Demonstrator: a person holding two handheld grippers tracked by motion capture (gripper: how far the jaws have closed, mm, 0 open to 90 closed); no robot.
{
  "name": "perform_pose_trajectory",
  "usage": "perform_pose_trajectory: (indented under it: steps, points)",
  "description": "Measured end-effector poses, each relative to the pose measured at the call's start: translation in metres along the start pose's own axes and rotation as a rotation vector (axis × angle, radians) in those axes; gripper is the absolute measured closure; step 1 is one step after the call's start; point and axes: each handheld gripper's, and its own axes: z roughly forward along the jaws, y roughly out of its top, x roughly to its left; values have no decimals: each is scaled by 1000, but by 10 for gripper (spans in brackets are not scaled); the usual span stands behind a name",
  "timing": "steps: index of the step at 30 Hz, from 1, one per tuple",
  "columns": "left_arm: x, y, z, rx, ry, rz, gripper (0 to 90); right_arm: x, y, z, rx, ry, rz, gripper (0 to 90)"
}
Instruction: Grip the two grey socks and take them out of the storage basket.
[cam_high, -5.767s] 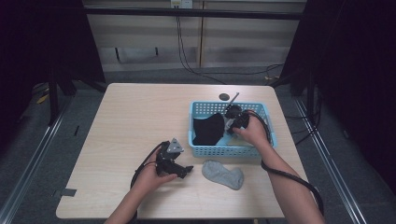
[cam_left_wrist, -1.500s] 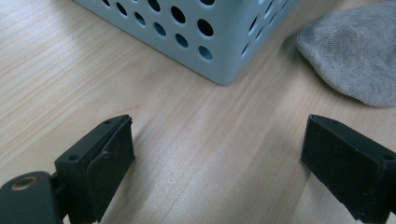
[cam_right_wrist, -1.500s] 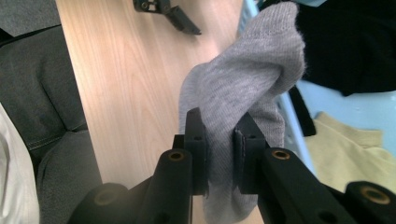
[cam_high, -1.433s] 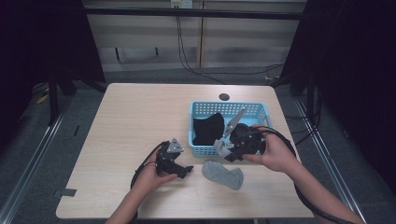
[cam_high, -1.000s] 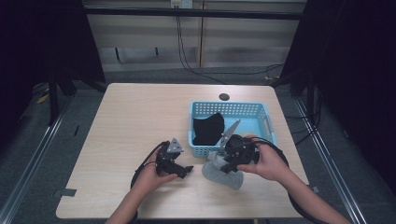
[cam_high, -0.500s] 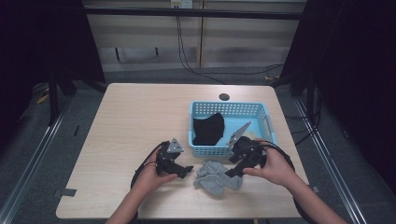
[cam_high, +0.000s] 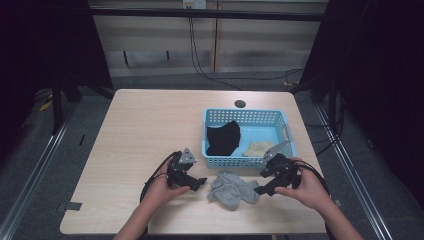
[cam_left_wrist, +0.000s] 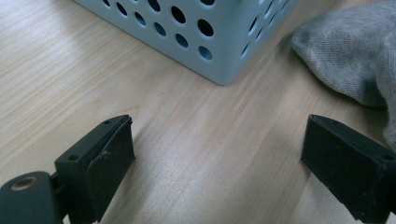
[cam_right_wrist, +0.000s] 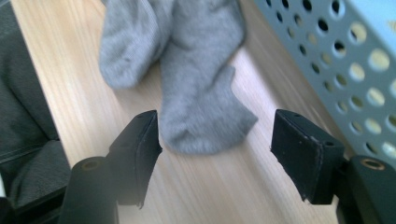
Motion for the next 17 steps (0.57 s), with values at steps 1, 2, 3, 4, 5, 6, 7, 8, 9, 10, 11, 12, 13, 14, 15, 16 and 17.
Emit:
perform_pose_trajectory:
  steps: [1,2,3,4,5,6,7,8,9,10,11,12,13,14,15,16,17]
  points:
    - [0,0,0,-1,0,0,87,0,-3,1,-3,-3,2,310]
    - [0,0,0,1,0,2,87,0,-6,1,-7,-8,9,309]
    - [0,0,0,-1,0,-1,87,-1,-10,2,-15,-6,24,308]
    - [0,0,0,-1,0,-1,87,-1,-13,2,-28,-10,27,307]
    - [0,0,0,0,0,0,87,-1,-15,2,-36,-16,28,305]
    - [0,0,0,0,0,0,87,-1,-18,2,-34,-23,25,296]
    - [0,0,0,1,-1,1,87,-1,-19,2,-29,-27,26,285]
    - [0,0,0,1,0,1,87,-1,-20,1,-32,-38,20,279]
    - [0,0,0,0,0,0,87,-1,-22,-1,-55,-42,29,275]
    - [0,0,0,1,0,2,87,-1,-23,-1,-61,-37,33,267]
    - [0,0,0,1,-1,2,87,-1,-24,-1,-60,-38,36,258]
    - [0,0,0,1,-1,1,87,-1,-25,1,-54,-44,35,241]
    - [0,0,0,1,-1,1,87,-1,-25,1,-54,-44,35,241]
    - [0,0,0,1,-2,1,87,0,-26,2,-50,-41,44,237]
    - [0,0,0,2,-1,2,87,0,-26,3,-51,-44,39,237]
    - [0,0,0,1,-2,2,87,1,-25,5,-52,-44,46,240]
    - [0,0,0,4,1,2,87,2,-24,6,-59,-42,47,248]
